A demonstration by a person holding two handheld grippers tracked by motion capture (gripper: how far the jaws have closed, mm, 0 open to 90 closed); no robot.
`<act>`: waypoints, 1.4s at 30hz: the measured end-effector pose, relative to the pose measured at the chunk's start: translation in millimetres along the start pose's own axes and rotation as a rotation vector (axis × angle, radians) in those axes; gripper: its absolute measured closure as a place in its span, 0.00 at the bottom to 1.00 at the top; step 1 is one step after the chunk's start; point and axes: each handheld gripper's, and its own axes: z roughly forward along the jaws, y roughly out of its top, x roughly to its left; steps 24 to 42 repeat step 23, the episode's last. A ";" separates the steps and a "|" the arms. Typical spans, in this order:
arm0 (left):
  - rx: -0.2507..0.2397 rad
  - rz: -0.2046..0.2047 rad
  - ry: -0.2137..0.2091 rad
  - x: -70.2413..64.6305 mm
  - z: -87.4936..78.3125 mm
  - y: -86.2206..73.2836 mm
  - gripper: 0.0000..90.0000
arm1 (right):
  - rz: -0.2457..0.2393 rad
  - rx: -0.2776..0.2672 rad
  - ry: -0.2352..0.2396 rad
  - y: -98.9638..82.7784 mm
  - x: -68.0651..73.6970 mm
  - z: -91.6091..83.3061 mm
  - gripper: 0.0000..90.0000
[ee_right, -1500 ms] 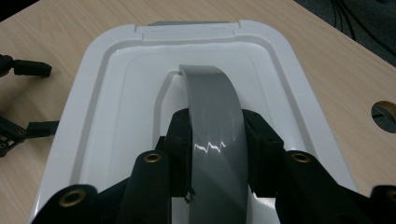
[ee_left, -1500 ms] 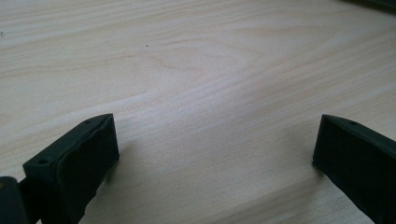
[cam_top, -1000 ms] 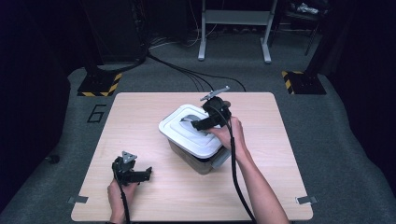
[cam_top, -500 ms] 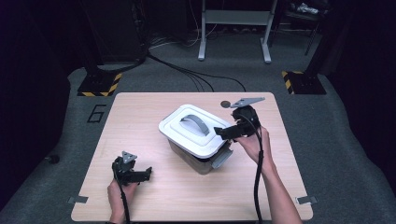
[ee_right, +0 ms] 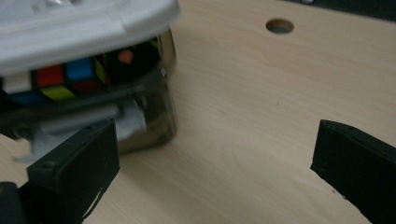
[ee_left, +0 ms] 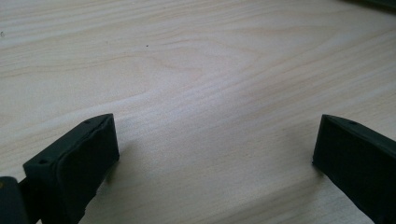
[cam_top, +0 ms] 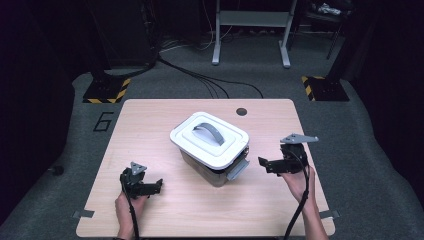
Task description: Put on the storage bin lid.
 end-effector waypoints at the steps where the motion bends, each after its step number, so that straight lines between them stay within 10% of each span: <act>1: 0.000 0.000 0.000 0.0 0.0 0.0 0.00 | 0.013 0.009 -0.005 -8.9 -3.9 2.4 0.00; 8: 0.000 0.000 0.000 0.0 0.0 0.0 0.00 | 0.112 0.071 -0.033 -69.0 -30.1 25.8 0.00; 16: 0.000 0.000 0.000 -0.1 0.0 -0.1 0.00 | 0.101 0.085 -0.146 -110.9 -41.0 42.0 0.00; 42: 0.000 -0.001 0.001 -0.2 0.0 -0.1 0.00 | 0.059 0.090 -0.208 -112.0 -36.7 48.1 0.00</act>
